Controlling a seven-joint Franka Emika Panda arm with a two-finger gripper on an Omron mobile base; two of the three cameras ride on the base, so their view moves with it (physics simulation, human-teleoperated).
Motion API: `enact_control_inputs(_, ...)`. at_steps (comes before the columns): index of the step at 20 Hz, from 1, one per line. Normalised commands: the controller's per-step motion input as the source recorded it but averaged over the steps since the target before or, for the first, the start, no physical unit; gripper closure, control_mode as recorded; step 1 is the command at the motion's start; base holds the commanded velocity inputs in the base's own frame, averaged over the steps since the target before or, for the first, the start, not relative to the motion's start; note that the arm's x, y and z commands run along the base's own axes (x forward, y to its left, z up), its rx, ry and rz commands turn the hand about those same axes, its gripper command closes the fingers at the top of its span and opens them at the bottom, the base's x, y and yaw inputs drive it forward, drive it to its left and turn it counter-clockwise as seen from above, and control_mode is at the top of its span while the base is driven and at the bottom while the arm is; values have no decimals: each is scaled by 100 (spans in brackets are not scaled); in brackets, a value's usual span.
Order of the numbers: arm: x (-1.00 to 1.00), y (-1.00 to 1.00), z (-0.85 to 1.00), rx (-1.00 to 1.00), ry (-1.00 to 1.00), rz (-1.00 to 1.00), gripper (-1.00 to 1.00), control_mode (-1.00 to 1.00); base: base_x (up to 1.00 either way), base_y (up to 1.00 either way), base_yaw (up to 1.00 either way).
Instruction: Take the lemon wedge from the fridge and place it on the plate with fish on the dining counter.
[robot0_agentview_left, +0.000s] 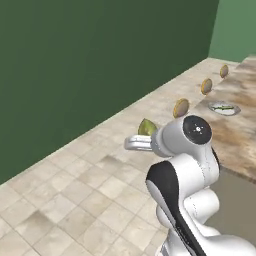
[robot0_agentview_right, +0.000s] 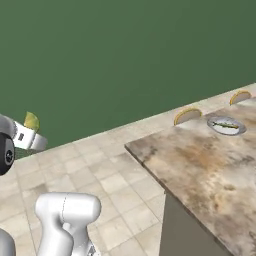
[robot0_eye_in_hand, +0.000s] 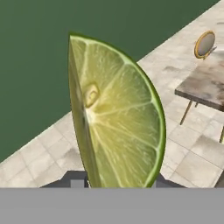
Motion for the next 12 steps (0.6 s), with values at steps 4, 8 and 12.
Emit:
enact_control_inputs(4, 0, 0, 0, 0, 0, 0, 100, 100, 100, 80, -56)
enact_control_inputs(8, 0, 0, 0, 0, 0, 0, 100, 100, 100, 99, -58)
enact_control_inputs(12, 0, 0, 0, 0, 0, 0, 100, 100, 100, 100, -58)
